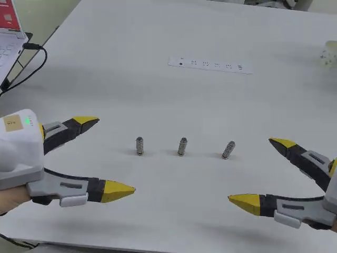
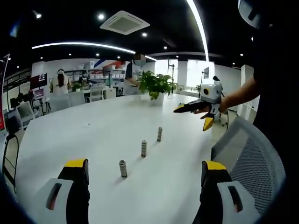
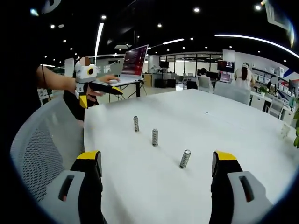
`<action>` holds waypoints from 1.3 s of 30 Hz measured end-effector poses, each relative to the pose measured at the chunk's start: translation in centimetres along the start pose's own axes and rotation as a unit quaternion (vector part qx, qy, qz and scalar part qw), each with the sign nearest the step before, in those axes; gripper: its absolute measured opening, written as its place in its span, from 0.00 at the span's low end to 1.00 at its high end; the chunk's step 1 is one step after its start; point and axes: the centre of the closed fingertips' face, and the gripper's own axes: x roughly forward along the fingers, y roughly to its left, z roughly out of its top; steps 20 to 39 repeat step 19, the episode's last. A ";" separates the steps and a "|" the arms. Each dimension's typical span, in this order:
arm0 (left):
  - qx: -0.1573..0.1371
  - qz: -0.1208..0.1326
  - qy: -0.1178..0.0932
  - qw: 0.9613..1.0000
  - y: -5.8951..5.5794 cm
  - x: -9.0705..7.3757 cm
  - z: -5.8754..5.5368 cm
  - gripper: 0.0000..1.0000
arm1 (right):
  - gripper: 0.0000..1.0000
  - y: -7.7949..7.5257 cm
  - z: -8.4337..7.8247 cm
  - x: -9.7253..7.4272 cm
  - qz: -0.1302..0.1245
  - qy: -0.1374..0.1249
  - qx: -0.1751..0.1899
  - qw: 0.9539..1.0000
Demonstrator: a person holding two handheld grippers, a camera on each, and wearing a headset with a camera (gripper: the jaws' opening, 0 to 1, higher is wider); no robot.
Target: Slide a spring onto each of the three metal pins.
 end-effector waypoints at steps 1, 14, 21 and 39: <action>-0.001 0.002 0.002 1.000 0.1 -0.1 -0.1 0.98 | 0.99 0.0 -0.1 -0.3 0.000 0.002 -0.003 1.000; -0.026 0.018 0.029 0.999 0.8 -1.0 -1.8 0.98 | 0.97 -1.3 -2.8 -0.8 -0.025 0.056 0.026 0.998; -0.028 0.021 0.028 0.999 0.6 -0.9 -1.7 0.98 | 0.96 -1.2 -1.7 -0.4 -0.020 0.044 0.035 0.998; -0.028 0.021 0.028 0.999 0.6 -0.9 -1.7 0.98 | 0.96 -1.2 -1.7 -0.4 -0.020 0.044 0.035 0.998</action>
